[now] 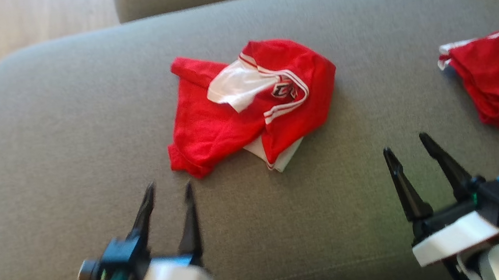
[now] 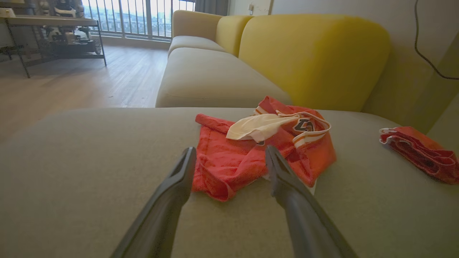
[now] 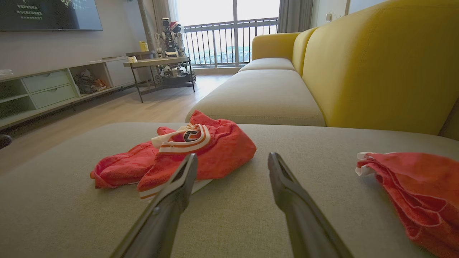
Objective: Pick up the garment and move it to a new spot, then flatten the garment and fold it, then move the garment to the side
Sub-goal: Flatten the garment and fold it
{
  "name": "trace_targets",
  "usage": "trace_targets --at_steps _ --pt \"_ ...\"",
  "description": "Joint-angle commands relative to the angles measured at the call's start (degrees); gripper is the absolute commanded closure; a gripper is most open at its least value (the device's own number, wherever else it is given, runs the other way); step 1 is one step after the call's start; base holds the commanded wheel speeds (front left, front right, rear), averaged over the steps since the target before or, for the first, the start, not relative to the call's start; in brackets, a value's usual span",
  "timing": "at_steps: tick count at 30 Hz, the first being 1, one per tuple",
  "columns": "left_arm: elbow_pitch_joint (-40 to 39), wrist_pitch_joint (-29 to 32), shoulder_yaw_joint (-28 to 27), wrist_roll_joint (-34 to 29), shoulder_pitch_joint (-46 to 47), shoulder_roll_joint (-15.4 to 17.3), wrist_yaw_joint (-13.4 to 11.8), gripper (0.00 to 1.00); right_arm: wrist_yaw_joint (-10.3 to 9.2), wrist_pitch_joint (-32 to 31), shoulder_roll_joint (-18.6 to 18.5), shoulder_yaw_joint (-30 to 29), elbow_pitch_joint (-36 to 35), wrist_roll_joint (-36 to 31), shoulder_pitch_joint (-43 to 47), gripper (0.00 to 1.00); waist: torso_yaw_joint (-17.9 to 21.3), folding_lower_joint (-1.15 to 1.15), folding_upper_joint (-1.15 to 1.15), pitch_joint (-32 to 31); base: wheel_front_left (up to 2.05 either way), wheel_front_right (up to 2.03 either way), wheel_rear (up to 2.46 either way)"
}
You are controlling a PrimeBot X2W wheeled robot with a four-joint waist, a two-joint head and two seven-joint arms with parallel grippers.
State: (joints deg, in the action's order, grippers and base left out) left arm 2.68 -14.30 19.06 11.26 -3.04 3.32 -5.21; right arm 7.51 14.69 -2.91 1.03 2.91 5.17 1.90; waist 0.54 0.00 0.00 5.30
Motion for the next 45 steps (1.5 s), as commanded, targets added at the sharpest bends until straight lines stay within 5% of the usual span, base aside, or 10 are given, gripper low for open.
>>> trace_targets --at_steps 1,11,26,27,28,30,38,45 --pt "0.07 -0.7 -0.25 0.4 6.29 -0.44 1.36 0.0 -0.02 0.3 0.03 1.35 -2.35 -0.27 -3.54 0.0 1.51 0.0 0.0 2.89 0.0 0.0 0.0" --pt "14.64 3.36 9.61 2.69 23.92 -0.44 7.08 0.0 -0.02 0.3 0.03 1.96 -2.86 -0.31 -7.14 0.0 5.82 0.0 0.0 9.65 0.0 0.0 0.0" --pt "24.51 1.83 13.19 5.11 33.38 -0.42 5.21 0.0 -0.02 0.3 0.03 1.74 -3.5 1.2 -8.98 0.0 11.28 0.0 0.0 13.68 0.0 0.0 0.0" --pt "24.97 1.68 13.26 5.03 33.59 -0.4 5.19 0.02 -0.02 0.3 0.03 1.77 -3.5 1.32 -8.97 0.0 11.54 0.0 0.0 13.66 0.0 0.0 0.0" --pt "25.39 1.53 13.27 5.03 33.75 -0.38 5.15 0.41 -0.02 0.3 0.03 1.8 -3.48 1.4 -8.94 0.0 11.77 0.0 0.0 13.61 0.0 0.0 0.0" --pt "26.17 1.32 13.46 4.85 34.06 -0.27 5.15 1.0 -0.02 0.3 0.03 1.85 -3.39 1.57 -8.89 0.0 12.22 0.0 0.0 13.38 0.0 0.0 0.0" --pt "23.84 1.02 14.48 5.12 34.74 -0.16 5.87 1.0 -0.02 0.3 0.03 2.02 -2.85 2.88 -8.65 0.0 14.01 0.0 0.0 10.79 0.0 0.0 0.0" --pt "11.46 7.5 11.93 11.95 40.51 -0.25 8.99 1.0 -0.02 0.31 0.03 2.84 -2.13 5.43 -8.4 0.0 16.99 0.0 0.0 6.58 0.0 0.0 0.0"
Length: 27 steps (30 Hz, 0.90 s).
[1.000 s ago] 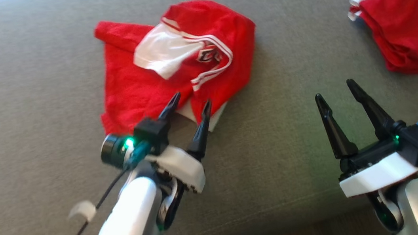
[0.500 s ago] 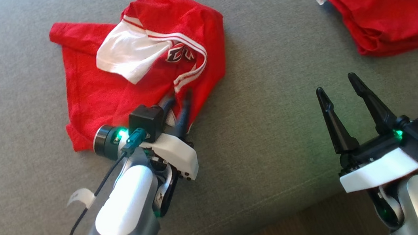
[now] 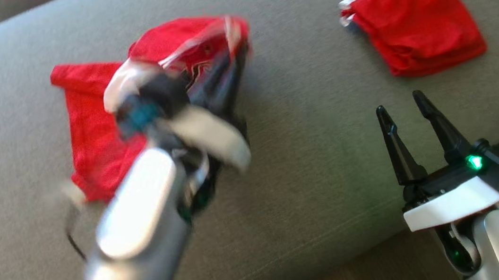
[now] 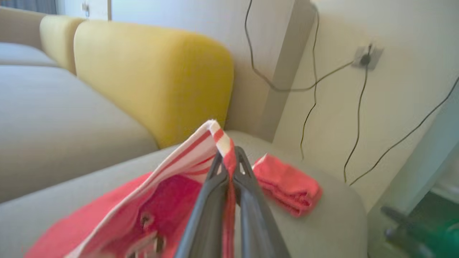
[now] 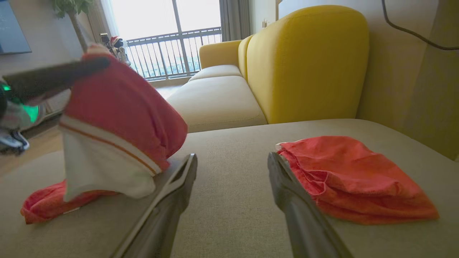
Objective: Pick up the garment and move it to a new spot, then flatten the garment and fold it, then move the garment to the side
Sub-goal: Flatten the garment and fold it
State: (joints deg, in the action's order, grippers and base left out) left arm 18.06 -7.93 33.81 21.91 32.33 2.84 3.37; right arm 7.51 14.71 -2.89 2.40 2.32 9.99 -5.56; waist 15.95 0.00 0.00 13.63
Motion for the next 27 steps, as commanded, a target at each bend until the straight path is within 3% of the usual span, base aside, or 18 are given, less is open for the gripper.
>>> trace_targets --at_steps 1,9,17,21,27 --pt "-5.63 2.85 -3.78 2.66 6.71 0.25 0.58 1.0 -0.02 0.29 0.02 1.56 -1.45 0.94 -0.85 0.0 2.09 0.0 0.0 -2.37 0.0 0.0 0.0" --pt "-11.67 14.09 -12.64 12.67 23.42 0.32 0.25 1.0 -0.02 0.29 0.02 1.6 -0.97 2.24 0.02 0.0 4.61 0.0 0.0 -6.83 0.0 0.0 0.0" --pt "-8.88 14.12 -19.89 17.34 34.65 0.2 -4.08 1.0 -0.02 0.29 0.02 0.62 -1.22 1.99 0.9 0.0 3.75 0.0 0.0 -8.33 0.0 0.0 0.0" --pt "-8.46 14.55 -22.19 19.27 30.54 1.24 -5.53 1.0 -0.02 0.29 0.02 0.24 -1.71 1.92 0.86 0.0 2.05 0.0 0.0 -7.89 0.0 0.0 0.0" --pt "-10.3 14.02 -26.21 21.34 10.85 5.85 -7.22 1.0 -0.02 0.29 0.02 -0.15 -1.89 1.07 1.02 0.0 -1.36 0.0 0.0 -6.31 0.0 0.0 0.0"
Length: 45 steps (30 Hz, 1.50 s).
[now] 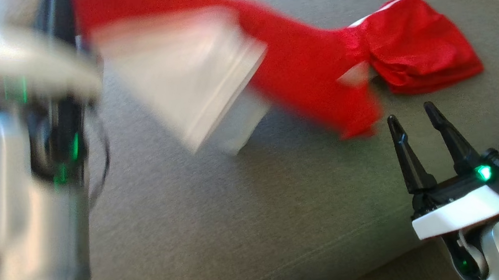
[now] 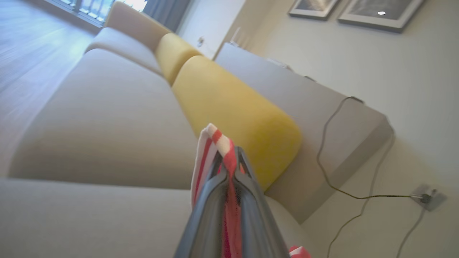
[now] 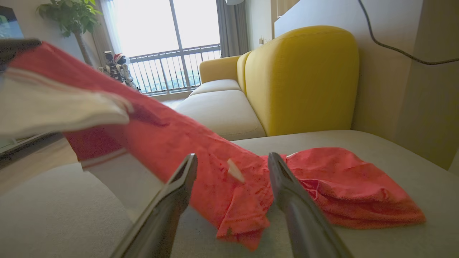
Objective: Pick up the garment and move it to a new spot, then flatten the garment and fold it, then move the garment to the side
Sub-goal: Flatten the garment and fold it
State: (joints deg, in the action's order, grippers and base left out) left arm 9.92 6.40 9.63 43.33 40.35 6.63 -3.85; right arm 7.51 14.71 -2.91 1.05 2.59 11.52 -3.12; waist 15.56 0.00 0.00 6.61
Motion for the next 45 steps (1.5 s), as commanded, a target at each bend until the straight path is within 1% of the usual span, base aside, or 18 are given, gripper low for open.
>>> trace_targets --at_steps 1,3,4,8,11,12,13,14,15,17,20,23,26,28,29,34,40,45 --pt "-2.03 -1.17 -2.9 0.03 -0.57 2.72 -0.19 1.0 -0.02 0.29 0.03 1.2 -2.13 -0.79 -1.44 0.0 -1.6 0.0 0.0 1.03 0.0 0.0 0.0" --pt "-0.82 -2.67 -4.4 0.73 -6.45 3.55 0.04 1.0 -0.02 0.29 0.03 1.21 -1.96 -1.48 -1.56 0.0 -2.87 0.0 0.0 1.7 0.0 0.0 0.0" --pt "1.57 -4.84 -6.14 1.29 -10.21 4.38 0.69 1.0 -0.02 0.29 0.03 1.54 -1.45 -2.29 -1.74 0.0 -3.88 0.0 0.0 2.23 0.0 0.0 0.0" --pt "6.73 -10.28 -8.6 1.43 -11.93 5.6 2.96 1.0 -0.02 0.29 0.03 2.31 0.79 -3.67 -1.97 0.0 -5.34 0.0 0.0 3.06 0.0 0.0 0.0" --pt "10.33 -12.75 -9.52 2.02 -11.07 5.67 4.5 1.0 -0.02 0.29 0.03 3.74 3.82 -3.94 -2.17 0.0 -6.04 0.0 0.0 3.46 0.0 0.0 0.0" --pt "11.5 -13.29 -9.51 1.95 -10.71 5.77 4.96 0.9 -0.02 0.29 0.03 4.36 5.12 -3.76 -2.35 0.0 -6.21 0.0 0.0 3.55 0.0 0.0 0.0" --pt "12.59 -13.73 -9.57 2.11 -10.34 5.7 5.35 0.67 -0.02 0.29 0.03 5.0 6.35 -3.55 -2.66 0.0 -6.35 0.0 0.0 3.62 0.0 0.0 0.0" --pt "13.5 -14.24 -9.55 2.01 -10.05 5.65 5.51 0.31 -0.02 0.29 0.03 5.65 7.82 -3.28 -3.0 0.0 -6.48 0.0 0.0 3.71 0.0 0.0 0.0" --pt "14.24 -14.75 -9.4 1.74 -9.84 5.64 5.64 0.0 -0.02 0.29 0.03 6.5 9.37 -2.85 -3.44 0.0 -6.62 0.0 0.0 3.83 0.0 0.0 0.0" --pt "15.36 -15.67 -9.08 1.36 -9.59 5.57 6.08 0.0 -0.02 0.29 0.03 7.86 12.27 -1.54 -4.66 0.0 -6.95 0.0 0.0 4.13 0.0 0.0 0.0" --pt "15.78 -17.54 -7.34 -1.35 -10.15 5.91 6.35 0.0 -0.02 0.29 0.03 9.92 16.87 0.76 -6.57 0.0 -7.74 0.0 0.0 4.44 0.0 0.0 0.0" --pt "15.08 -19.39 -5.81 -4.69 -11.72 5.96 5.57 0.0 -0.02 0.29 0.03 11.97 20.12 2.43 -8.7 0.0 -8.89 0.0 0.0 4.48 0.0 0.0 0.0" --pt "12.71 -20.75 -5.21 -7.91 -14.25 5.65 4.64 0.0 -0.02 0.29 0.03 12.93 23.0 4.07 -10.49 0.0 -10.15 0.0 0.0 4.28 0.0 0.0 0.0" --pt "10.19 -21.16 -5.02 -9.91 -16.61 4.82 4.08 0.0 -0.02 0.29 0.03 12.8 25.14 4.89 -11.52 0.0 -11.16 0.0 0.0 4.1 0.0 0.0 0.0" --pt "10.19 -21.16 -5.02 -9.91 -16.61 4.82 4.08 0.0 -0.02 0.29 0.03 12.8 25.14 4.89 -11.52 0.0 -11.16 0.0 0.0 4.1 0.0 0.0 0.0" --pt "1.9 -21.37 -5.86 -14.87 -23.34 1.61 3.16 0.0 -0.02 0.29 0.03 11.13 30.93 7.96 -14.0 0.0 -13.81 0.0 0.0 3.96 0.0 0.0 0.0" --pt "-3.5 -21.38 -6.15 -18.77 -29.85 -1.68 3.73 0.0 -0.02 0.29 0.03 9.11 35.39 12.34 -17.02 0.0 -15.91 0.0 0.0 4.31 0.0 0.0 0.0" --pt "-5.05 -21.39 -5.89 -20.17 -31.6 -2.97 4.25 0.0 -0.02 0.29 0.03 6.98 38.49 15.88 -19.83 0.0 -16.96 0.0 0.0 4.85 0.0 0.0 0.0"
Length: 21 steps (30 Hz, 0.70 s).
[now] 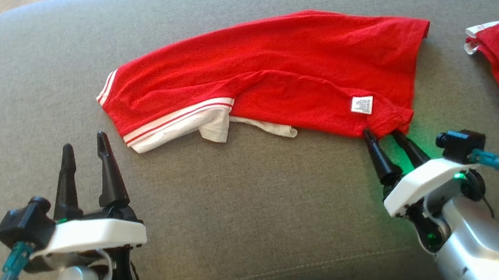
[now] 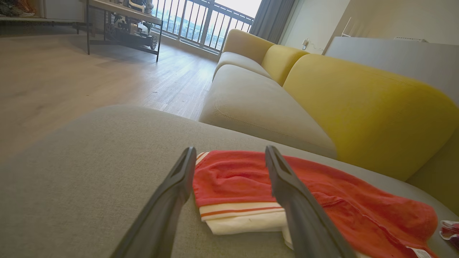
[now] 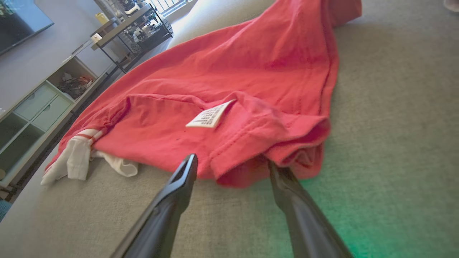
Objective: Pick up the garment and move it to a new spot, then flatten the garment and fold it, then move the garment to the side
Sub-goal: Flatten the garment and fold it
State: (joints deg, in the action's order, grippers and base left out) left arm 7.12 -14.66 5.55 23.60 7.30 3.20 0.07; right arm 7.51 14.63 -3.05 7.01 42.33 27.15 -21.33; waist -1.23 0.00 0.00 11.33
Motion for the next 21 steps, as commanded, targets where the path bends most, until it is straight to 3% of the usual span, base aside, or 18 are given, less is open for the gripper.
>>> trace_targets --at_steps 1,12,21 --pt "-2.47 -0.33 -1.69 -0.73 1.33 0.31 0.37 0.0 -0.02 0.37 0.17 0.44 -0.57 0.79 -2.05 0.0 -0.34 0.0 0.0 0.21 0.0 0.0 0.0" --pt "-4.62 -0.33 -0.98 -2.85 0.03 -0.26 0.02 0.0 -0.02 0.37 0.17 -2.23 0.28 6.89 -3.31 0.0 -0.36 0.0 0.0 1.18 0.0 0.0 0.0" --pt "-6.13 -0.33 0.54 -2.49 -0.94 -0.31 -1.17 0.0 -0.02 0.37 0.17 -4.48 -6.69 6.82 0.54 0.0 -0.86 0.0 0.0 1.04 0.0 0.0 0.0"
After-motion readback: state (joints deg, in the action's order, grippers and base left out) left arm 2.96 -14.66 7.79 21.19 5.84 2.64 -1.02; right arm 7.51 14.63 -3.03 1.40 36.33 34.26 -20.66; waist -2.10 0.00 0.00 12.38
